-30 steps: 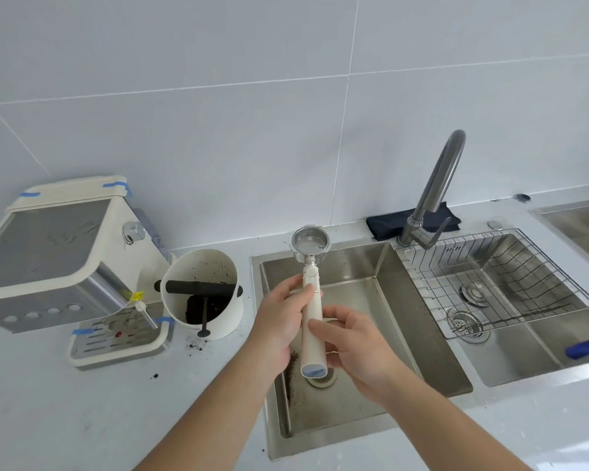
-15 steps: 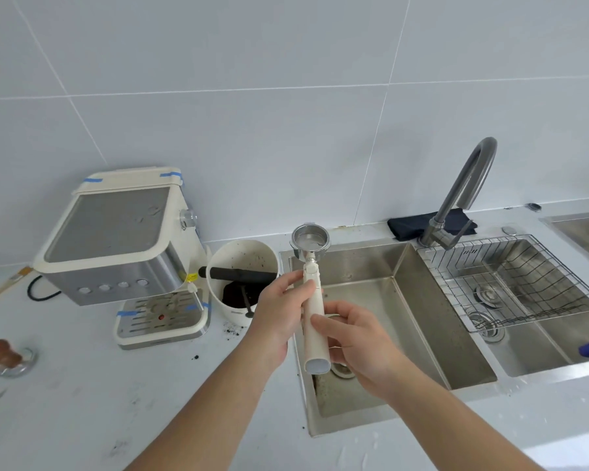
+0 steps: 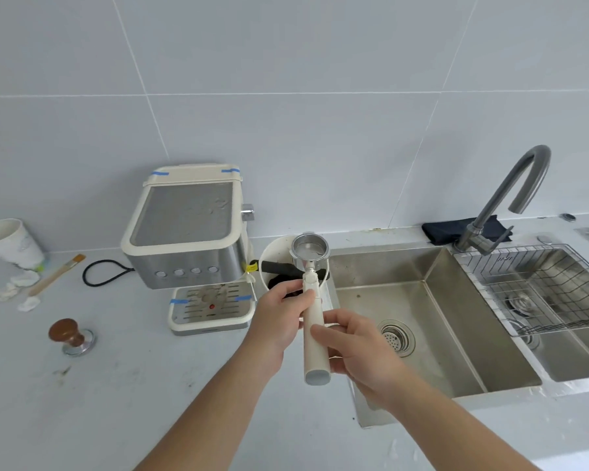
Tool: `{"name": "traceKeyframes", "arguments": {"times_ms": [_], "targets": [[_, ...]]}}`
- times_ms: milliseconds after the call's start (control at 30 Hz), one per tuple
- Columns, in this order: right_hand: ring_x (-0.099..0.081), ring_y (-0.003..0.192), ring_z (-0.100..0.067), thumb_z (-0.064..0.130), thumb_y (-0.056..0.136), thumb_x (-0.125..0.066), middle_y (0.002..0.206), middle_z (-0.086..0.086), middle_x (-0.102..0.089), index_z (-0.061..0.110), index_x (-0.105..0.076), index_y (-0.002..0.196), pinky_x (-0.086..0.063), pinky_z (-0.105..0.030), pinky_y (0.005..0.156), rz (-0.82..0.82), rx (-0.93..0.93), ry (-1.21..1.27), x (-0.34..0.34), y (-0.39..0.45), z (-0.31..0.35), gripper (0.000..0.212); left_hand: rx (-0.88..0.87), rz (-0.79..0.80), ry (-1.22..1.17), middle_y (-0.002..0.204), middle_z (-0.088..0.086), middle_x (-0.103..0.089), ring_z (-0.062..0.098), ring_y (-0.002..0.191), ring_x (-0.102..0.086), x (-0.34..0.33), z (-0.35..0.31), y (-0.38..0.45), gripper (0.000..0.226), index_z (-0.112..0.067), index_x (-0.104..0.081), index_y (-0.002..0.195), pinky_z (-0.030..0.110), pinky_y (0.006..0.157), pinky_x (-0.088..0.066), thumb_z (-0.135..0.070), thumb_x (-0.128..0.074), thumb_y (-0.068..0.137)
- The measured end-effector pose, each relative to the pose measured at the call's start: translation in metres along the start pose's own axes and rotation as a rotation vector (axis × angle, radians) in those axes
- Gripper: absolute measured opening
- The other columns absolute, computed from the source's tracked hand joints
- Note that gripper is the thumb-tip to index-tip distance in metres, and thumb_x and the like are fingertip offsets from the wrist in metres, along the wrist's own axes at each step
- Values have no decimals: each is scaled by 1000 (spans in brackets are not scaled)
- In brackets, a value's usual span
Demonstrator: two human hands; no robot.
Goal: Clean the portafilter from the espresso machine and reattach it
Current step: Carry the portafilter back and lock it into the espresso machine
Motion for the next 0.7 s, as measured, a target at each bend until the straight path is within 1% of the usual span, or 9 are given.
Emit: {"name": "traceKeyframes", "arguments": {"times_ms": [100, 200, 333, 433, 500, 600, 700], "targets": [[-66, 66, -19, 11, 89, -67, 85, -12, -66, 5, -66, 108, -53, -30, 61, 27, -28, 18, -18, 0, -9, 19, -1, -16, 18, 105, 7, -74, 23, 96, -69, 21, 2, -4, 15, -27, -69, 99, 29, 73, -53, -17, -66, 89], [-66, 68, -20, 11, 89, -67, 88, -12, -66, 6, -67, 107, -53, -30, 62, 36, -47, 30, -36, 2, -17, 19, 0, -27, 27, 105, 5, -74, 25, 97, -69, 42, 6, -8, 16, -26, -69, 102, 34, 80, -56, -17, -66, 89], [-65, 69, -20, 10, 89, -66, 85, -10, -67, 6, -66, 109, -53, -30, 61, 70, -66, 25, -56, 2, -26, 20, 21, -48, 21, 108, 7, -72, 25, 98, -69, 64, 14, -13, 19, -27, -70, 103, 36, 82, -56, -19, -68, 86], [-65, 68, -19, 9, 89, -65, 84, -9, -67, 5, -66, 109, -53, -28, 61, 96, -87, 3, -68, 2, -34, 20, 40, -60, 11, 109, 7, -73, 26, 100, -70, 80, 23, -16, 22, -26, -71, 106, 39, 85, -57, -20, -70, 84], [-66, 67, -18, 9, 89, -66, 84, -9, -66, 5, -65, 110, -53, -28, 62, 115, -113, -24, -76, 3, -41, 22, 58, -71, 4, 107, 8, -74, 27, 101, -70, 90, 30, -20, 26, -25, -71, 105, 43, 89, -57, -23, -71, 79], [-68, 70, -19, 10, 88, -68, 84, -8, -67, 5, -64, 111, -54, -30, 64, 155, -162, -77, -85, 3, -52, 24, 91, -74, 21, 105, 8, -75, 27, 102, -69, 104, 40, -25, 38, -27, -70, 105, 50, 96, -53, -33, -72, 67], [-69, 74, -20, 9, 86, -69, 83, -6, -67, 7, -65, 110, -55, -32, 63, 198, -200, -126, -94, 4, -61, 25, 111, -72, 55, 102, 5, -77, 25, 100, -69, 116, 48, -30, 37, -28, -68, 105, 49, 96, -52, -34, -70, 69]]}}
Point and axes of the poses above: each hand's wrist, its own y-axis towards the middle knuckle, its own x-axis out of the back of the hand, z = x × y, the point moved 8 cm from there along y, towards the middle knuckle
